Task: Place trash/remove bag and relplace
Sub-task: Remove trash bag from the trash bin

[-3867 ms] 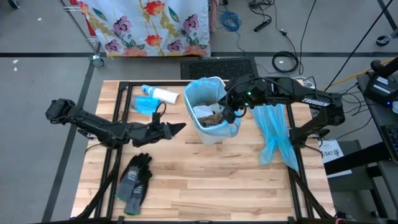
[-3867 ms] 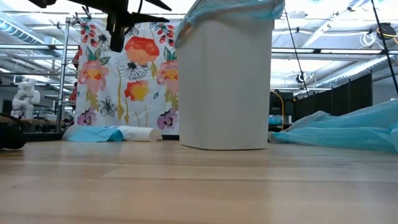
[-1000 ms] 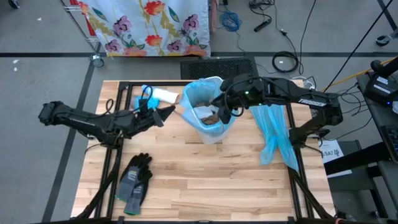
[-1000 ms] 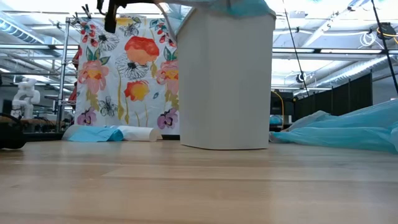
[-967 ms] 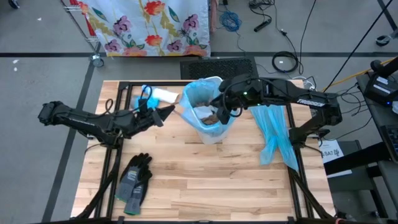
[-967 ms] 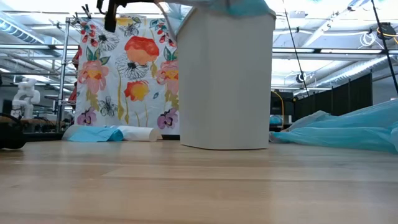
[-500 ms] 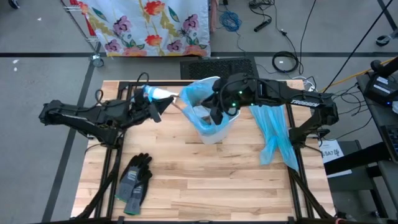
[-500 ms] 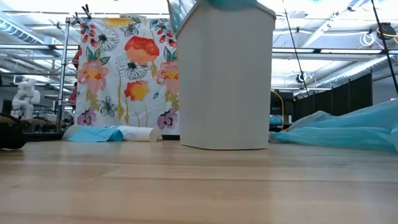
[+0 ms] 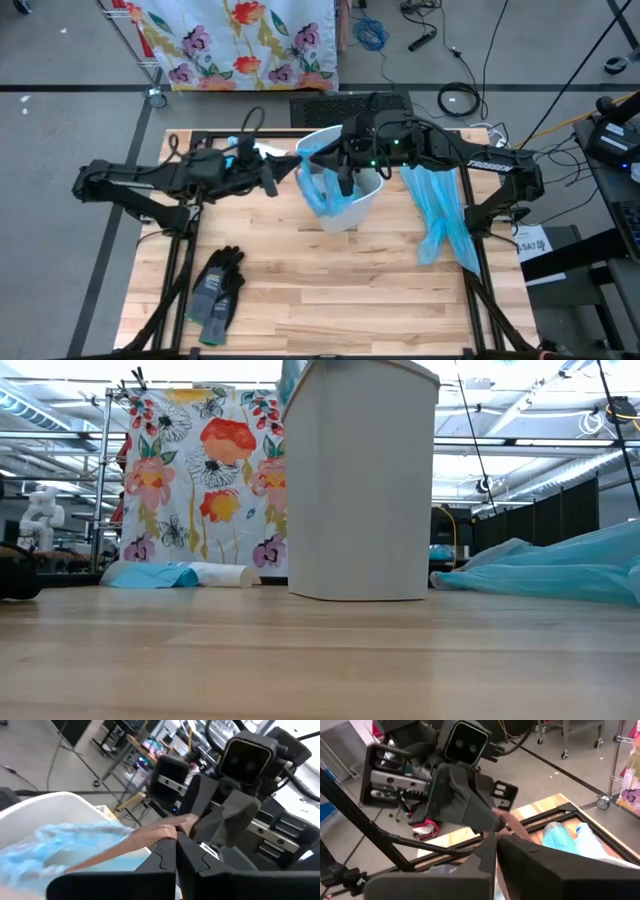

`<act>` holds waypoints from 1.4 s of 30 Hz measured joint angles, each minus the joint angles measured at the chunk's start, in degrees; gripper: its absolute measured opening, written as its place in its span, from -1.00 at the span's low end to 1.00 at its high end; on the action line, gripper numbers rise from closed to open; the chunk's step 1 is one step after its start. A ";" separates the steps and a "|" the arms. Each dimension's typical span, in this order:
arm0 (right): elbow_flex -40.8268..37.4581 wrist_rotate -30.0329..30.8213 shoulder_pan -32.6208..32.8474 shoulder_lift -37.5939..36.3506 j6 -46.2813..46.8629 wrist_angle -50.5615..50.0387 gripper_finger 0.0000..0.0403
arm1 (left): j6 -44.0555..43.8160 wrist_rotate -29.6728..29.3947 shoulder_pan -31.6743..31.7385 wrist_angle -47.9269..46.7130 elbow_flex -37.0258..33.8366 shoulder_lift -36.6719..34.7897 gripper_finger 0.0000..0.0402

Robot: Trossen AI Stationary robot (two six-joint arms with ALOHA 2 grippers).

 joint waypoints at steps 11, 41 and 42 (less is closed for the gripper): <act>0.00 -1.41 0.73 0.00 0.11 0.00 -0.39 | 1.61 4.26 1.90 -0.28 5.40 2.75 -1.00; 0.04 -1.25 0.74 4.85 -7.26 3.94 -1.00 | 10.18 6.82 2.82 -1.98 5.44 2.82 -0.60; 0.04 -1.25 0.74 4.83 -7.21 3.44 -1.00 | 10.84 6.83 2.82 -1.98 5.44 2.82 -0.54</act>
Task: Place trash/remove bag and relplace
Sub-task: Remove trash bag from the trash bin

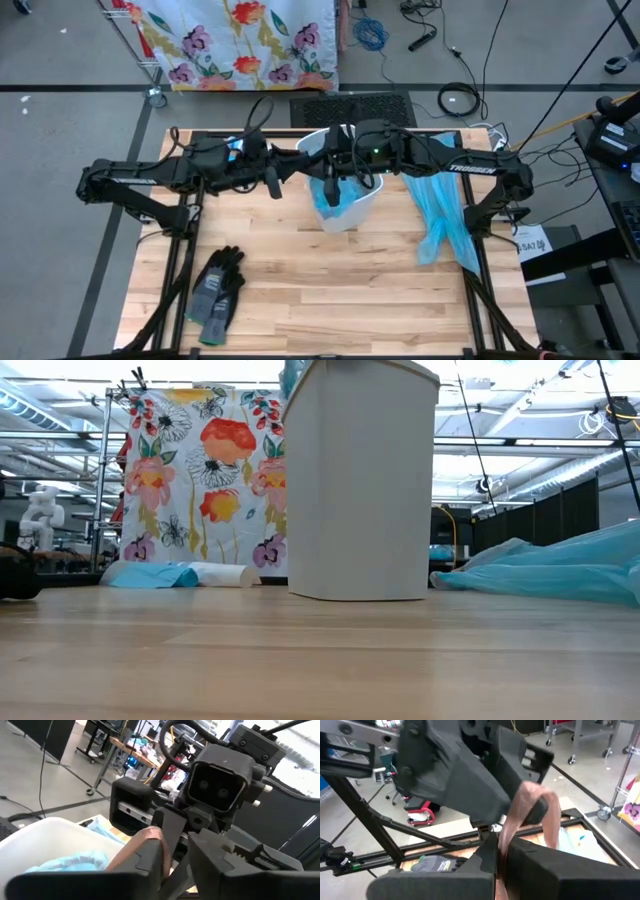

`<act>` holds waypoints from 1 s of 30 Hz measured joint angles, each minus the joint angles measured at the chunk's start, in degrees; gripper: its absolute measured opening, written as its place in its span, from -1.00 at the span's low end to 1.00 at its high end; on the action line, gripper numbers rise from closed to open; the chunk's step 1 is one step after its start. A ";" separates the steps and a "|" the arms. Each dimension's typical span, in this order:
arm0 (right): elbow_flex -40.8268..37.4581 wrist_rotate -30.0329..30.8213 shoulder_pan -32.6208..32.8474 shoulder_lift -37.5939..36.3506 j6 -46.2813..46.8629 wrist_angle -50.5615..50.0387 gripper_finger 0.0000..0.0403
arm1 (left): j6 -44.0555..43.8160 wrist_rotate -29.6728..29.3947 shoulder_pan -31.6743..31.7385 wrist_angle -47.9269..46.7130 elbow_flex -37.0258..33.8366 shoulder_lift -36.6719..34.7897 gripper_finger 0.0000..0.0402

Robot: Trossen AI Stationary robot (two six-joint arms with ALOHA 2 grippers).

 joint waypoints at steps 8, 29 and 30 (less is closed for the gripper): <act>0.00 -0.01 -0.02 -1.05 0.84 -1.34 -1.00 | 1.21 2.94 0.09 -5.00 0.00 -0.07 -0.13; -0.07 0.11 -0.13 -5.43 0.97 3.01 -1.00 | 8.78 2.89 0.37 -5.58 0.00 -2.54 -0.09; -0.05 0.09 -0.13 -5.48 0.97 4.46 -1.00 | 9.75 1.88 0.45 -5.33 0.00 -2.31 -0.09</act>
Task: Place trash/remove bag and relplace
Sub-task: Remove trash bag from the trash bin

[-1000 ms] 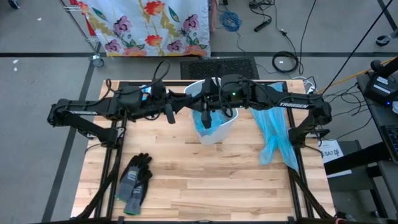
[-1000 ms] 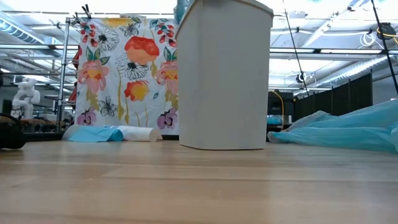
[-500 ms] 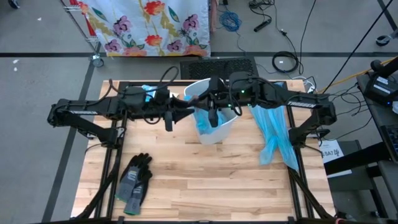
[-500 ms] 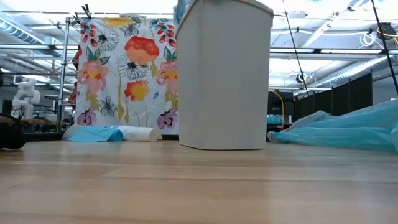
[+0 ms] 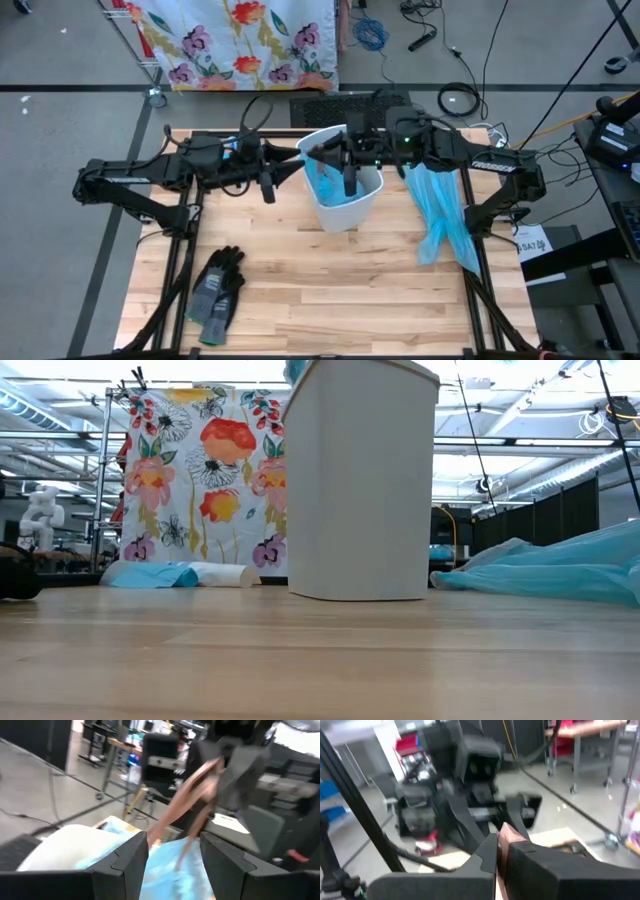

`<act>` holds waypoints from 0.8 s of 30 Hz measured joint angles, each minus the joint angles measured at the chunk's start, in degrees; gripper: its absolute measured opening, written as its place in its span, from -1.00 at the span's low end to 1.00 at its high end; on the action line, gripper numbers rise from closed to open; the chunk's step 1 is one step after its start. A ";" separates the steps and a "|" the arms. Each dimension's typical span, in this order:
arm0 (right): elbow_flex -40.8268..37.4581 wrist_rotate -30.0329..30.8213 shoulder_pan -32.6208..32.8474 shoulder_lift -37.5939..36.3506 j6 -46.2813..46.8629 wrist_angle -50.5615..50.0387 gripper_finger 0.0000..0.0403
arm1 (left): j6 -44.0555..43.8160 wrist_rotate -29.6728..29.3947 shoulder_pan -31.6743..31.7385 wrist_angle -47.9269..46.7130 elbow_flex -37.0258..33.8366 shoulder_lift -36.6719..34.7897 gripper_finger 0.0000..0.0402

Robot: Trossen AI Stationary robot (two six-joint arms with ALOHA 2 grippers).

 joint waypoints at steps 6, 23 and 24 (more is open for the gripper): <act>0.01 -0.11 -0.70 -0.34 0.03 3.35 -1.00 | 4.68 -3.27 1.46 1.47 -0.02 0.36 -0.09; 0.03 -0.11 -4.75 -0.40 1.37 5.97 -1.00 | 15.75 1.90 6.29 8.01 -0.09 2.34 -0.95; 0.03 -0.12 -5.08 -0.40 1.74 5.97 -1.00 | 17.39 2.37 6.39 9.01 -0.09 2.42 -0.95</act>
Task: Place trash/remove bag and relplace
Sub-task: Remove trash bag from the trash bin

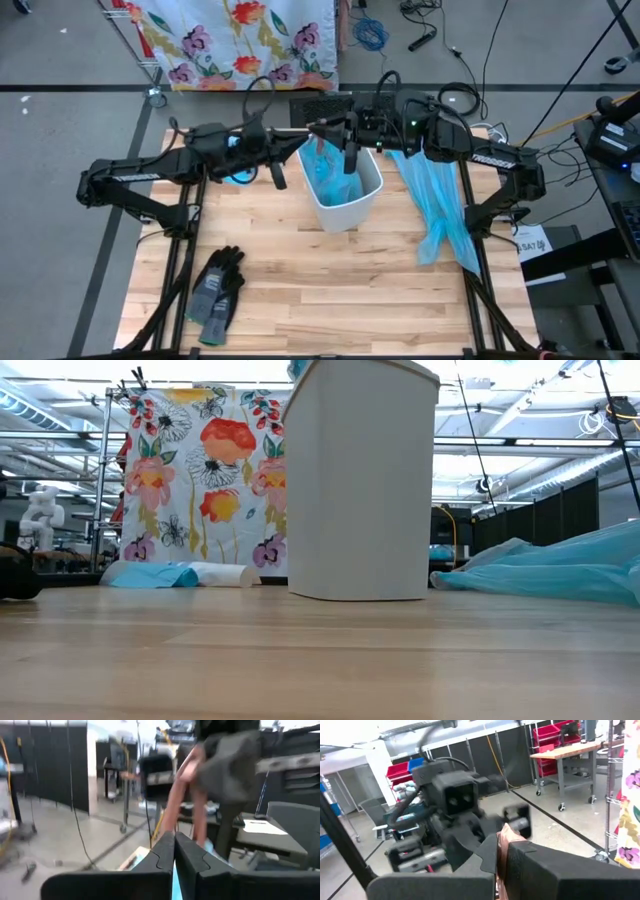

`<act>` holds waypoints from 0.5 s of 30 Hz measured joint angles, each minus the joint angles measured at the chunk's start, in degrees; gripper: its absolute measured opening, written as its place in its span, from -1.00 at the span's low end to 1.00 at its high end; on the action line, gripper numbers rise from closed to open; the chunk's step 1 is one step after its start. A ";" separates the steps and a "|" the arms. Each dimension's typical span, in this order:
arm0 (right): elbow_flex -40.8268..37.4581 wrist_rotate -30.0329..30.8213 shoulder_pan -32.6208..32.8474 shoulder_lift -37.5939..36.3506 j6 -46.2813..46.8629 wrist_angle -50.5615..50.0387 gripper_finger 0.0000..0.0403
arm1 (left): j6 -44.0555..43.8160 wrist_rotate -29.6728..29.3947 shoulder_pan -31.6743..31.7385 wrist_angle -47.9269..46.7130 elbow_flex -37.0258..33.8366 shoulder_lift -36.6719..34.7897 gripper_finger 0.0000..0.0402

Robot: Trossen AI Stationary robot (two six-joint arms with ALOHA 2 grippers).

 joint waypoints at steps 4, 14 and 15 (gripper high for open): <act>0.00 -0.19 -0.77 0.00 0.21 0.18 -1.00 | 1.70 3.48 1.68 1.93 0.11 1.55 -0.98; 0.02 -0.21 -0.95 0.00 0.60 0.43 -1.00 | -0.65 15.07 6.80 8.86 0.03 6.53 -0.99; 0.02 -0.21 -0.95 0.00 0.98 0.43 -1.00 | -0.65 15.51 7.06 9.30 0.04 6.99 -0.99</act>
